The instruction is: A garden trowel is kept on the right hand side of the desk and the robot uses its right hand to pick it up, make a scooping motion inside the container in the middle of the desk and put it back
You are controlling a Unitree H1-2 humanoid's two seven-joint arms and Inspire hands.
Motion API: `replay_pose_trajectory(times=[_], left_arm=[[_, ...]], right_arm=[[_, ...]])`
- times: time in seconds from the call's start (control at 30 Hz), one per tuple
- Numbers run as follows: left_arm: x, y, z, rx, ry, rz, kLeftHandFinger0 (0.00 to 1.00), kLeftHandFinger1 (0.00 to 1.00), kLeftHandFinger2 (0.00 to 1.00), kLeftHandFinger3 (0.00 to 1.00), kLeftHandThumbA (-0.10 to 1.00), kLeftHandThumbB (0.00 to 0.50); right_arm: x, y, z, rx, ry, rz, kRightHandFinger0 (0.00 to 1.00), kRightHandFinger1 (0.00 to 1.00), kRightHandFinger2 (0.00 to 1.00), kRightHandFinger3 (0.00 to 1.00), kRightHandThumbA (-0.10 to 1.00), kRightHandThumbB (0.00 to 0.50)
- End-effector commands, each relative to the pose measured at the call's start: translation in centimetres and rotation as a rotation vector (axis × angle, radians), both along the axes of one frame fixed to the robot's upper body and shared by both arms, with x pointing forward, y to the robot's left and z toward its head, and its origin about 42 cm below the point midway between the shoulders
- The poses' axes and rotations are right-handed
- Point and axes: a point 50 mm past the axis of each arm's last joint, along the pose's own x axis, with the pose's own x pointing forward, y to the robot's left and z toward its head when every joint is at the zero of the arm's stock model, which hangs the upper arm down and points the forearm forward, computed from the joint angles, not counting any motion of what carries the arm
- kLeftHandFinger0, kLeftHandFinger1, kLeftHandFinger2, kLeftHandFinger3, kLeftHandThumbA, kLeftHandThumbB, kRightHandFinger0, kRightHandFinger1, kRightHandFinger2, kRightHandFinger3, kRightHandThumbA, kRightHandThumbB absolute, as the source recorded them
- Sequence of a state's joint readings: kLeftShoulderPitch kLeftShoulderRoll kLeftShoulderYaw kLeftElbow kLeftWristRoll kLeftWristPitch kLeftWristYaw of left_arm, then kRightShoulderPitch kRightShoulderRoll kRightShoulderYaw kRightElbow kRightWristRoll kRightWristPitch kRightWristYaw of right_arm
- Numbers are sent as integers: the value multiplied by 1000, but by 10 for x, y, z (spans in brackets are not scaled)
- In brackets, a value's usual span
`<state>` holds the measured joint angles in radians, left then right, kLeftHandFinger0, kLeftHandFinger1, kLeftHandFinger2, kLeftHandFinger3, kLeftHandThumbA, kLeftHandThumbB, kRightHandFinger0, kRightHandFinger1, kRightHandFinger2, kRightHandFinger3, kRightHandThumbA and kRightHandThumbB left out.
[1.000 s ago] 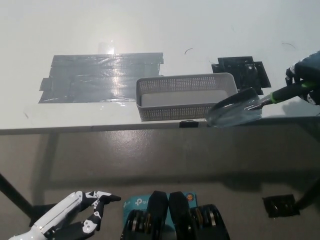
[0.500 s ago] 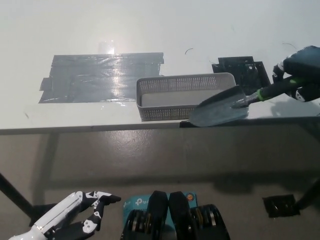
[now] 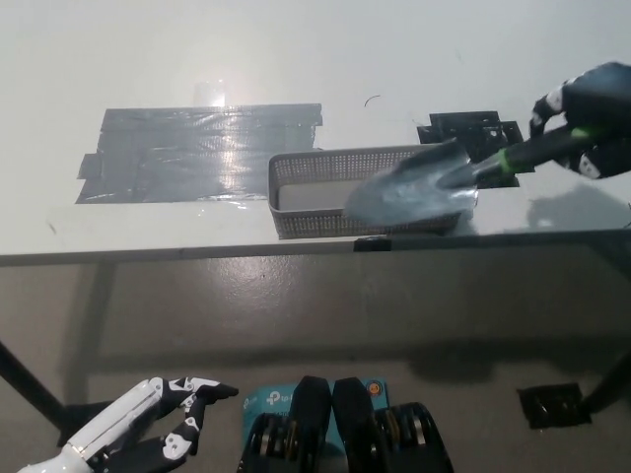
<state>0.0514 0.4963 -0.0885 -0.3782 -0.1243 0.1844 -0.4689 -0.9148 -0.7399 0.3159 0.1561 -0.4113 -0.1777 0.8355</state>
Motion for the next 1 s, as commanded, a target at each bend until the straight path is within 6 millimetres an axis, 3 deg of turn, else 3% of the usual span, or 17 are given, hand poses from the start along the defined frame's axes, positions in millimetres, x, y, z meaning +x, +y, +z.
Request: replay_pose_trajectory(times=[0.0, 0.17, 0.3, 0.43, 0.57, 0.63, 0.67, 0.7, 0.77, 0.83, 0.87, 0.9, 0.97], left_arm=[[-2, 5, 8, 10, -26, -17, 932, 873, 794, 801, 1000, 500], [-2, 4, 9, 4, -30, -23, 930, 874, 798, 806, 1000, 500], [1, 4, 11, 9, -33, -29, 940, 880, 808, 816, 1000, 500], [0, 3, 11, 4, -24, -33, 941, 881, 805, 808, 1000, 500], [-1, 3, 13, 6, -26, -33, 954, 881, 800, 803, 1000, 500], [-2, 3, 13, 2, -33, -32, 948, 877, 799, 802, 1000, 500], [-1, 3, 14, 9, -46, -37, 934, 869, 809, 806, 1000, 500], [0, 3, 16, 9, -49, -37, 931, 869, 810, 806, 1000, 500], [1, 3, 17, 21, -60, -33, 931, 870, 811, 810, 1000, 500], [2, 3, 18, 19, -55, -32, 931, 871, 811, 816, 1000, 500], [2, 3, 18, 19, -54, -32, 932, 872, 810, 818, 1000, 500], [0, 4, 19, 14, -56, -37, 935, 874, 808, 817, 1000, 500], [0, 3, 20, 17, -56, -36, 940, 878, 806, 817, 1000, 500]], right_arm=[[9, -15, 42, 22, -88, -45, 0, 275, 561, 408, -100, 212], [21, -25, 43, 10, -112, -114, 0, 317, 567, 415, -100, 228], [29, -29, 47, 7, -140, -148, 0, 247, 531, 397, -100, 233], [34, -30, 41, -27, -135, -188, 0, 287, 562, 427, -100, 198], [42, -35, 34, -54, -137, -229, 1, 340, 603, 476, -100, 202], [44, -35, 34, -74, -148, -246, 0, 307, 497, 458, -100, 140], [46, -37, 33, -89, -159, -244, 48, 343, 490, 389, -100, 102], [47, -38, 33, -97, -171, -239, 63, 322, 431, 290, -100, 96], [49, -36, 31, -123, -192, -214, 1, 102, 125, 32, -100, 8], [50, -33, 30, -134, -190, -218, 0, 66, 128, 5, -100, 20], [51, -33, 29, -135, -190, -219, 0, 119, 214, 30, -100, 48], [51, -30, 25, -143, -175, -236, 0, 60, 231, 2, -100, 68], [51, -30, 24, -150, -174, -241, 0, 123, 380, 68, -100, 134]])
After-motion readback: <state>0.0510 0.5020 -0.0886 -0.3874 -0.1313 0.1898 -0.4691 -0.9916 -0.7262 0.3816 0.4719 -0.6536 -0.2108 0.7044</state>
